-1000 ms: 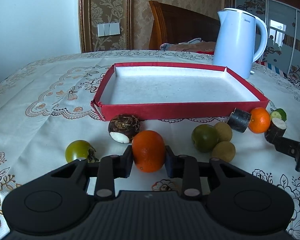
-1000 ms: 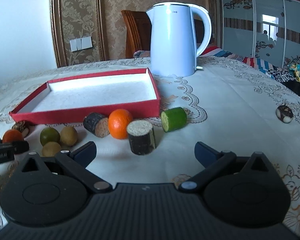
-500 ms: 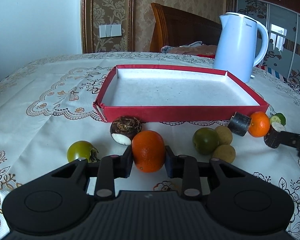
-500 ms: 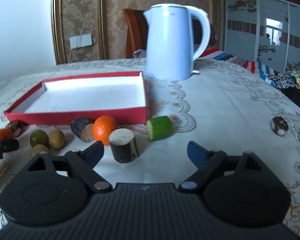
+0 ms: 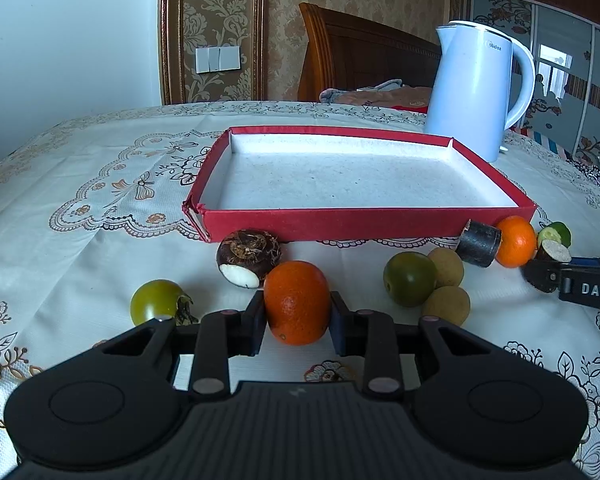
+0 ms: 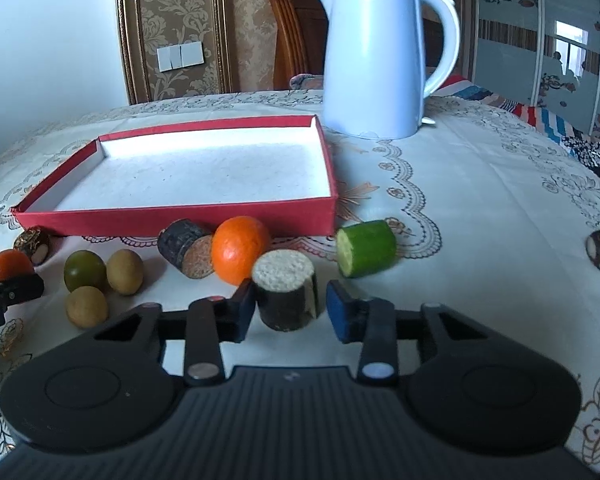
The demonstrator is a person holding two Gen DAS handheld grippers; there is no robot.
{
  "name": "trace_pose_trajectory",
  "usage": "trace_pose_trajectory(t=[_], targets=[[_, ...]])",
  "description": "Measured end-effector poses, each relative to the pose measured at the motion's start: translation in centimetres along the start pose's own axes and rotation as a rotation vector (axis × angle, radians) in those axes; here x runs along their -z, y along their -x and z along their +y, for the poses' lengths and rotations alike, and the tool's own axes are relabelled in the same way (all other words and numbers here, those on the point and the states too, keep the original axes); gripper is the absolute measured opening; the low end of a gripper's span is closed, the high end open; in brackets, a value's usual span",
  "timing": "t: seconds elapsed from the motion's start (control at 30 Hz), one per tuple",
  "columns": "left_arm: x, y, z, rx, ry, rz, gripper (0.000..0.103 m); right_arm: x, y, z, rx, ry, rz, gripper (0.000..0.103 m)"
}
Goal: Organize fruits
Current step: 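Grasp the orange with the left tool while the right tool grasps the dark cylinder, then carry the orange and dark cylinder with both tools over the red tray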
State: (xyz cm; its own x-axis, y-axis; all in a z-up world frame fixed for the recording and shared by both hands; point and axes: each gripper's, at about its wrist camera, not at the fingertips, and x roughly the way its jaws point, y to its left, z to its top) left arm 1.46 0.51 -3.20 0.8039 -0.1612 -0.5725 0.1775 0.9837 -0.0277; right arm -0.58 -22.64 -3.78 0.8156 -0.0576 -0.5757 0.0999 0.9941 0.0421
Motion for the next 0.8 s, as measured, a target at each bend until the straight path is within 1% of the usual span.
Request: trace_pose_trajectory(t=[0.07, 0.33, 0.47, 0.6, 0.8], targets=[[0.0, -0.1, 0.0, 0.002, 0.001, 0.001, 0.031, 0.0, -0.3, 0.3, 0.003, 0.012, 0.001, 0.032], [0.0, -0.2, 0.1, 0.004, -0.001, 0.001, 0.031, 0.1, -0.2, 0.7, 0.011, 0.042, -0.014, 0.032], [0.0, 0.0, -0.1, 0.007, -0.011, -0.002, 0.031, 0.2, 0.3, 1.0, 0.023, 0.057, -0.038, 0.032], [-0.1, 0.3, -0.3, 0.01, -0.024, -0.01, 0.031, 0.3, 0.9, 1.1, 0.034, 0.067, -0.058, 0.032], [-1.1, 1.7, -0.2, 0.035, -0.023, -0.042, 0.031, -0.2, 2.2, 1.0, 0.038, 0.073, -0.094, 0.032]])
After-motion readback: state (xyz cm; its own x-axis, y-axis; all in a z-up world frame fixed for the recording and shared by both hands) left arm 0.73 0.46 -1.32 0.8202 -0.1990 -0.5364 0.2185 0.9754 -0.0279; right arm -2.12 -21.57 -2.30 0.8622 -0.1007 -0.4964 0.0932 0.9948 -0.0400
